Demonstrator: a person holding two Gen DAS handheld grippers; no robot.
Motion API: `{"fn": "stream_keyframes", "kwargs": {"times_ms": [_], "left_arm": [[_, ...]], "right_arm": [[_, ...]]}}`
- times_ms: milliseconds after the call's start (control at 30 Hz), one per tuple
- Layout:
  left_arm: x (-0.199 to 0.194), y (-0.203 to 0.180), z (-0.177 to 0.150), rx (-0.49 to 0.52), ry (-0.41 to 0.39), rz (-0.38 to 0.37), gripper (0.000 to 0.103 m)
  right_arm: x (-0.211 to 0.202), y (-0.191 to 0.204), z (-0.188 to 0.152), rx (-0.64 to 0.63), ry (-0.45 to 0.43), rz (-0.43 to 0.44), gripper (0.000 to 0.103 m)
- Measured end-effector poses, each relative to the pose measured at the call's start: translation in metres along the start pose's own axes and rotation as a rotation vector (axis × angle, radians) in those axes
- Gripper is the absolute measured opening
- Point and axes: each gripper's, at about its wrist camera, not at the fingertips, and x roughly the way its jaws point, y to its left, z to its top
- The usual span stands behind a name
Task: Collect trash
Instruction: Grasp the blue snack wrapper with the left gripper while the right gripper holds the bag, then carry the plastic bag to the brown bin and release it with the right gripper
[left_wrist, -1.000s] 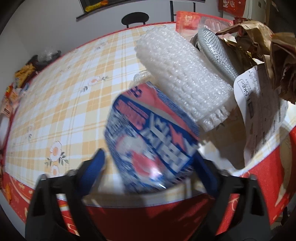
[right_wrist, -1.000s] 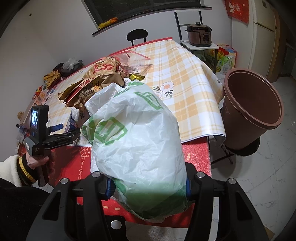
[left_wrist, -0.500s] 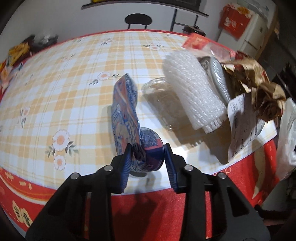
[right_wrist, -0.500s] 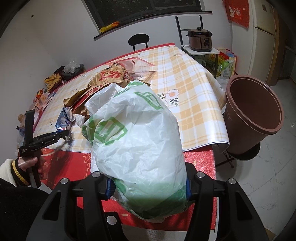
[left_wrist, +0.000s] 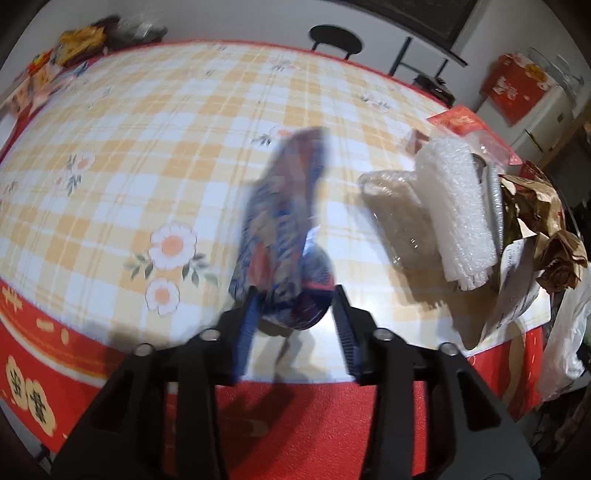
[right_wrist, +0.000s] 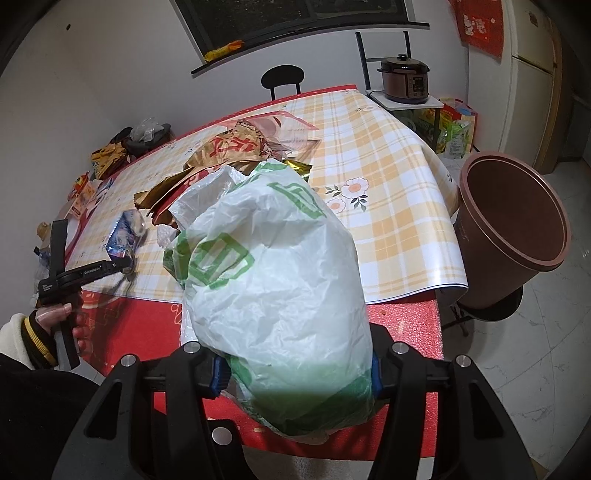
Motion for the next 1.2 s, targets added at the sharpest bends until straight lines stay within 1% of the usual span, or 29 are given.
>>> {"fn": "stream_keyframes", "kwargs": {"times_ms": [67,233,300,433,633,767,900,1000,1067,1200], "left_arm": [[-0.005,0.000,0.002,0.012,-0.014,-0.016,0.036],[-0.017,0.006,0.007,-0.004,-0.047,-0.078,0.035],[-0.022,0.005,0.008,-0.008,-0.062,-0.108,0.032],[-0.035,0.002,0.010,0.011,-0.092,-0.141,0.027],[-0.040,0.003,0.007,0.017,-0.099,-0.159,0.026],[-0.048,0.010,0.007,0.010,-0.118,-0.165,0.025],[-0.064,0.017,0.015,-0.008,-0.171,-0.186,0.025],[-0.079,0.020,0.024,-0.021,-0.227,-0.209,0.025],[-0.090,0.022,0.030,-0.035,-0.268,-0.227,0.025],[-0.105,0.021,0.040,-0.058,-0.323,-0.262,0.025]], "right_arm": [[-0.001,0.002,0.000,0.001,-0.004,-0.001,0.055],[-0.002,0.001,-0.001,0.007,-0.010,-0.006,0.055],[-0.002,0.001,-0.002,0.009,-0.011,-0.007,0.055],[-0.002,0.002,-0.002,0.010,-0.011,-0.007,0.055],[-0.001,0.009,0.000,-0.004,-0.012,-0.001,0.055],[0.001,0.014,0.002,-0.013,-0.010,-0.001,0.055],[0.000,0.020,0.005,-0.021,-0.011,-0.005,0.055],[-0.003,0.022,0.008,-0.026,-0.014,-0.015,0.055],[-0.006,0.023,0.010,-0.032,-0.015,-0.026,0.055],[-0.019,0.022,0.014,-0.049,-0.023,-0.054,0.055]]}}
